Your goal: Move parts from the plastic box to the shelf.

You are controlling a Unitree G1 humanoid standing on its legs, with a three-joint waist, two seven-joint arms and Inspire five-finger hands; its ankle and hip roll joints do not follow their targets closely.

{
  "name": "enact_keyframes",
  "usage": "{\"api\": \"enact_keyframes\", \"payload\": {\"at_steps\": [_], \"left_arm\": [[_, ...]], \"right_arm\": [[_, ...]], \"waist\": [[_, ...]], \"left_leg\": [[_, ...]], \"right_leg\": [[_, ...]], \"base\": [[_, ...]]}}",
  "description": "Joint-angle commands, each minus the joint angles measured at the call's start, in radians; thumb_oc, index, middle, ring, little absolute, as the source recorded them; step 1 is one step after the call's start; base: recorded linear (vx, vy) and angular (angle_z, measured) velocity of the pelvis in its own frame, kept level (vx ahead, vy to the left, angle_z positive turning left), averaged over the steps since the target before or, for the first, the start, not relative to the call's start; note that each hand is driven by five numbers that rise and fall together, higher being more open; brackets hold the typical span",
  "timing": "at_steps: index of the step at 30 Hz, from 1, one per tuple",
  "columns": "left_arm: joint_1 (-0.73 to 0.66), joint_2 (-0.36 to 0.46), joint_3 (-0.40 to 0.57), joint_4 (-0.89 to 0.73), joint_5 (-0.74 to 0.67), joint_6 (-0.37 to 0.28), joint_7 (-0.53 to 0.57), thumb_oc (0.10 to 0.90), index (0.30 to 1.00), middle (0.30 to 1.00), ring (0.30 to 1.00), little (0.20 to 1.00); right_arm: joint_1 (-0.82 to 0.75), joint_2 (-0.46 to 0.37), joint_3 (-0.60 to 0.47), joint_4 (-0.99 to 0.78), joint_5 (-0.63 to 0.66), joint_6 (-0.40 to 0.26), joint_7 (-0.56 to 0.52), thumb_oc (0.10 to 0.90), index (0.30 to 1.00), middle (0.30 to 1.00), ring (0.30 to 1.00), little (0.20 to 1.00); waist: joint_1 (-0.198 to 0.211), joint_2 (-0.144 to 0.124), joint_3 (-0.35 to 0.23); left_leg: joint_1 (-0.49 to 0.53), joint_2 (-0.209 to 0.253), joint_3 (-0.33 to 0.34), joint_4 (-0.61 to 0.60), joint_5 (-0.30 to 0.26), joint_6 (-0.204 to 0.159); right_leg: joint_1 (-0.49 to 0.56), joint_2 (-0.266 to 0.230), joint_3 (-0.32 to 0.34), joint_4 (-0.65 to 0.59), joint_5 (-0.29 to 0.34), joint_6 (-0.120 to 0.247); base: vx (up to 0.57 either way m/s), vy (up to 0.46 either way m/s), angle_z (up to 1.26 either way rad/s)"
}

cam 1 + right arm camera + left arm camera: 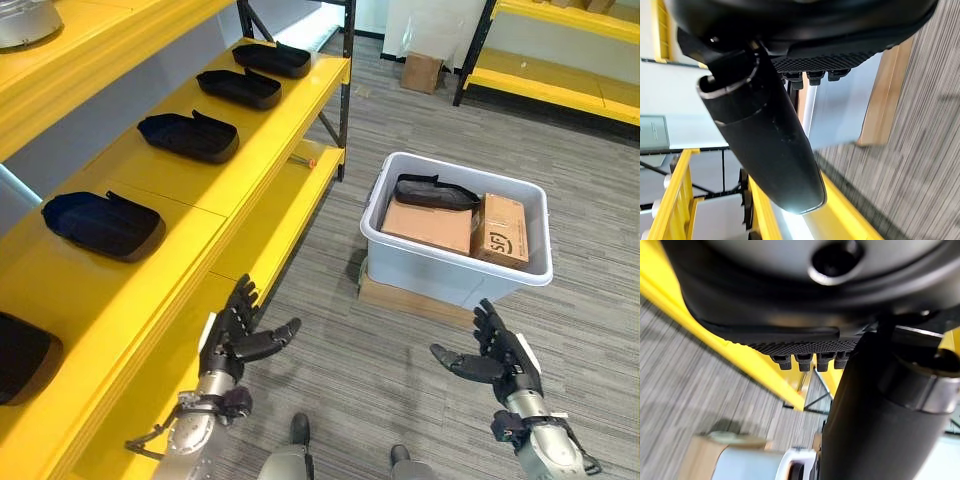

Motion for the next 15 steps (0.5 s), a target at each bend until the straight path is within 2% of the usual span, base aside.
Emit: {"api": "enact_keyframes", "payload": {"at_steps": [1, 5, 7, 9, 10, 12, 13, 15], "left_arm": [[-0.015, 0.016, 0.013, -0.134, -0.002, -0.119, -0.004, 0.9, 1.0, 1.0, 1.0, 1.0], [-0.029, 0.028, 0.007, -0.126, 0.002, -0.115, 0.002, 0.9, 1.0, 1.0, 1.0, 1.0], [-0.032, 0.044, 0.002, -0.118, 0.016, -0.108, 0.006, 0.9, 1.0, 1.0, 1.0, 1.0], [-0.041, 0.057, 0.001, -0.114, 0.033, -0.107, 0.012, 0.9, 1.0, 1.0, 1.0, 1.0], [-0.047, 0.064, 0.0, -0.114, 0.036, -0.104, 0.017, 0.9, 1.0, 1.0, 1.0, 1.0], [-0.063, 0.068, -0.003, -0.108, 0.048, -0.101, 0.021, 0.9, 1.0, 1.0, 1.0, 1.0], [-0.066, 0.067, -0.008, -0.103, 0.052, -0.103, 0.018, 0.9, 1.0, 1.0, 1.0, 1.0], [-0.067, 0.062, -0.012, -0.1, 0.055, -0.102, 0.006, 0.9, 1.0, 1.0, 1.0, 1.0]], "right_arm": [[-0.087, -0.064, -0.036, -0.086, -0.002, -0.086, 0.005, 0.9, 1.0, 1.0, 1.0, 1.0], [-0.114, -0.061, -0.02, -0.088, -0.009, -0.082, 0.004, 0.9, 1.0, 1.0, 1.0, 1.0], [-0.121, -0.049, -0.009, -0.088, -0.012, -0.083, 0.003, 0.9, 1.0, 1.0, 1.0, 1.0], [-0.133, -0.041, 0.006, -0.091, -0.02, -0.081, 0.003, 0.9, 1.0, 1.0, 1.0, 1.0], [-0.143, -0.035, 0.019, -0.089, -0.022, -0.082, 0.002, 0.9, 1.0, 1.0, 1.0, 1.0], [-0.149, -0.02, 0.03, -0.081, -0.021, -0.083, -0.001, 0.9, 1.0, 1.0, 1.0, 1.0], [-0.146, -0.019, 0.031, -0.082, -0.018, -0.083, -0.001, 0.9, 1.0, 1.0, 1.0, 1.0], [-0.134, -0.023, 0.028, -0.089, -0.001, -0.085, 0.001, 0.9, 1.0, 1.0, 1.0, 1.0]], "waist": [[-0.012, 0.005, -0.119], [-0.008, -0.005, -0.127], [-0.01, -0.005, -0.124], [-0.015, 0.007, -0.104], [-0.018, 0.02, -0.09], [-0.026, 0.039, -0.07], [-0.038, 0.045, -0.061], [-0.065, 0.046, -0.036]], "left_leg": [[-0.105, 0.086, -0.055, 0.033, -0.003, -0.036], [-0.113, 0.054, -0.041, 0.099, -0.075, -0.005], [-0.074, 0.035, -0.043, 0.086, -0.099, 0.02], [-0.029, 0.019, -0.041, 0.061, -0.104, 0.046], [-0.008, 0.018, -0.035, 0.051, -0.107, 0.057], [0.046, 0.014, -0.031, 0.023, -0.118, 0.062], [0.074, 0.009, -0.035, 0.008, -0.121, 0.062], [0.123, -0.006, -0.041, 0.009, -0.145, 0.065]], "right_leg": [[0.111, 0.054, -0.074, -0.05, -0.067, -0.025], [0.097, 0.015, -0.069, -0.016, -0.035, 0.003], [0.064, 0.007, -0.054, 0.083, 0.035, 0.018], [-0.034, 0.011, -0.035, 0.249, 0.159, 0.007], [-0.065, 0.016, -0.056, 0.315, 0.18, -0.004], [-0.132, 0.031, -0.096, 0.401, 0.14, -0.02], [-0.173, 0.061, -0.1, 0.419, 0.115, -0.028], [-0.266, 0.119, -0.121, 0.371, 0.04, -0.046]], "base": [[0.13, 0.153, -0.11], [0.14, 0.168, -0.02], [0.13, 0.177, -0.07], [0.04, 0.222, -0.07], [0.05, 0.255, -0.14], [0.13, 0.202, -0.12], [0.17, 0.15, -0.12], [0.2, 0.109, -0.28]]}}
